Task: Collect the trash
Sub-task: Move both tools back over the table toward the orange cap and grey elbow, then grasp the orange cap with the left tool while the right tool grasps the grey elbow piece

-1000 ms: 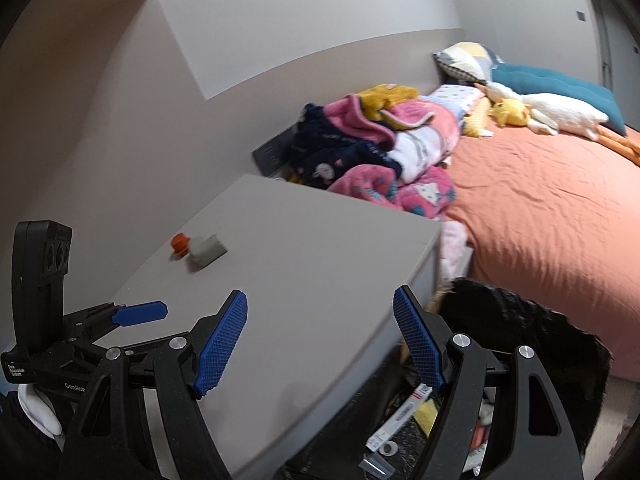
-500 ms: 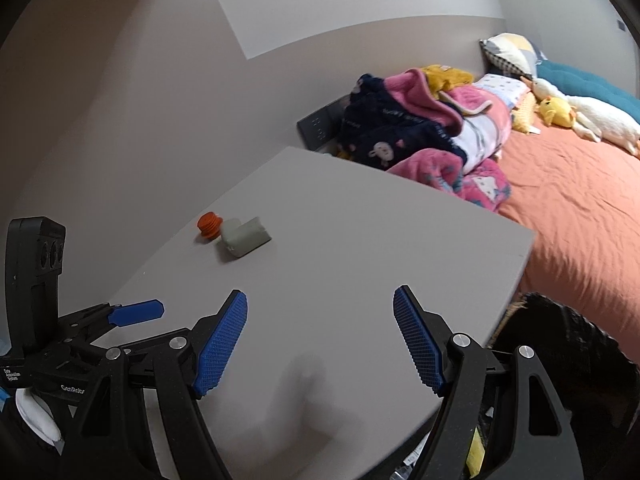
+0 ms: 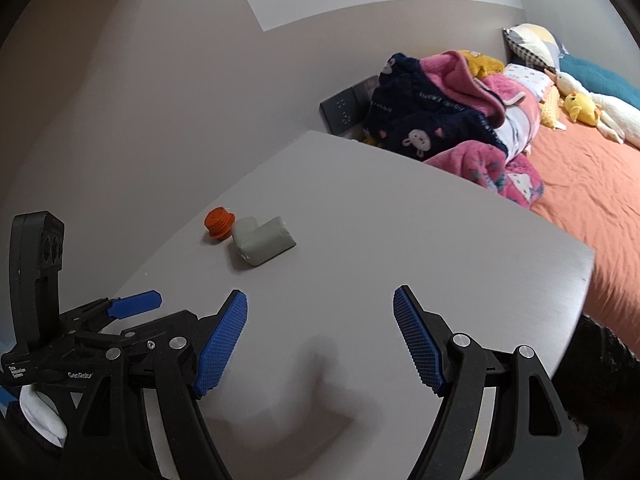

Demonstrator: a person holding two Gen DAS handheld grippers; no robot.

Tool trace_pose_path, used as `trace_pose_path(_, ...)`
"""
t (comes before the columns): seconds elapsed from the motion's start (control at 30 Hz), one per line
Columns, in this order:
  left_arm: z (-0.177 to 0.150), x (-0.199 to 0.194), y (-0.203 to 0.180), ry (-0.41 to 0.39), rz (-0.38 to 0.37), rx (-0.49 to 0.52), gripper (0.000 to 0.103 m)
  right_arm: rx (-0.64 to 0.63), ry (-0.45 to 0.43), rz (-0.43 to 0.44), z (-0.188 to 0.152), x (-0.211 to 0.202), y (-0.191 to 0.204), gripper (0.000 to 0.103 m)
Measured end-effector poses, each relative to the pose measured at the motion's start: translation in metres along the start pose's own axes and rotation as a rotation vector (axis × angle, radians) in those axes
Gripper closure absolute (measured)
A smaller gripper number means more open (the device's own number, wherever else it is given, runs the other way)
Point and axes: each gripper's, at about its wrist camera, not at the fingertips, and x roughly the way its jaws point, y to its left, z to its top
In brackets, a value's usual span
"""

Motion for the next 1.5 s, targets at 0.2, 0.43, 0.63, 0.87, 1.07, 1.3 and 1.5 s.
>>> trace_pose_path(0.2,0.009,0.010,0.023,-0.012,0.013,-0.022,0.006,0.008,0.025,0.007,0.007,0.026,0.005,0.027)
trace_pose_path(0.43,0.019,0.022,0.044,-0.013,0.043,-0.023,0.014,0.004,0.040,0.004,0.013,0.050,0.013,0.027)
trace_pose_path(0.63,0.030,0.034,0.071,-0.005,0.044,-0.067,0.029,0.007,0.050,0.003,0.020,0.066,0.019,0.027)
trace_pose_path(0.87,0.048,0.048,0.085,-0.014,0.069,-0.072,0.030,0.003,0.063,-0.001,0.027,0.082,0.023,0.027)
trace_pose_path(1.07,0.062,0.060,0.090,-0.012,0.081,-0.046,0.030,0.003,0.073,0.000,0.031,0.095,0.026,0.027)
trace_pose_path(1.3,0.078,0.073,0.098,-0.016,0.088,-0.033,0.032,-0.008,0.084,0.001,0.034,0.107,0.032,0.027)
trace_pose_path(1.5,0.088,0.082,0.099,-0.011,0.062,-0.028,0.046,-0.034,0.094,0.008,0.038,0.116,0.039,0.027)
